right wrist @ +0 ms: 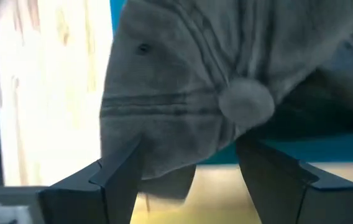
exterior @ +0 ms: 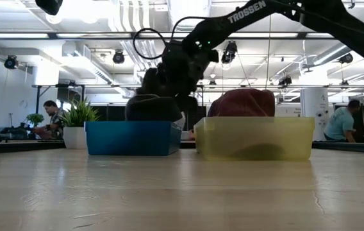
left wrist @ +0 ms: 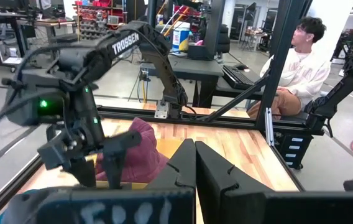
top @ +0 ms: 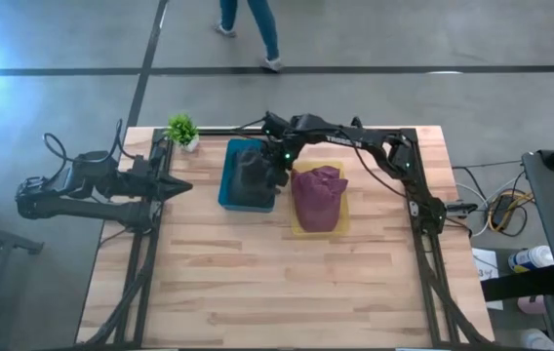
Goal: Pick & Place hat
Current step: Put the black cap into the blue bin
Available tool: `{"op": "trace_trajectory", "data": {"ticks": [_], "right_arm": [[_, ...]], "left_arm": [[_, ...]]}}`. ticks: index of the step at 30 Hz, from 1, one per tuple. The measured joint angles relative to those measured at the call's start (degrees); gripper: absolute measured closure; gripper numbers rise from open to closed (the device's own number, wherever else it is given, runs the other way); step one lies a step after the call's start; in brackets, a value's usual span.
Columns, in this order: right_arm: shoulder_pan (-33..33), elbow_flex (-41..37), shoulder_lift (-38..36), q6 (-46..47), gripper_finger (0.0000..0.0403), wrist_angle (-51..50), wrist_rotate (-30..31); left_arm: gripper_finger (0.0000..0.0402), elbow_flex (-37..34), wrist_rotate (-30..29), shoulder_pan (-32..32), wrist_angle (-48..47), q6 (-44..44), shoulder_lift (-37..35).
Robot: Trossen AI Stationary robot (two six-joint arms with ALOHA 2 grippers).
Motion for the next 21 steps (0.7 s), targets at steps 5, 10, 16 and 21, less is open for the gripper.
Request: {"op": "trace_trajectory", "data": {"ticks": [5,10,16,21], "right_arm": [[0.66,-1.31,0.11,4.0,0.0184,11.81,0.71],[-1.41,-0.57,0.02,4.65,0.0266,21.46,5.55],[-4.72,-1.14,0.02,3.96,0.0374,22.52,10.19],[-5.42,-0.79,0.04,0.14,0.0382,30.58,6.58]], "left_arm": [[0.0401,0.0,0.0,0.01,-0.02,0.02,0.0],[0.0401,0.0,0.0,0.0,-0.02,0.01,0.0],[0.0401,0.0,-0.02,0.0,-0.02,0.0,0.0],[0.0401,0.0,-0.02,0.0,-0.02,0.01,0.0]]}}
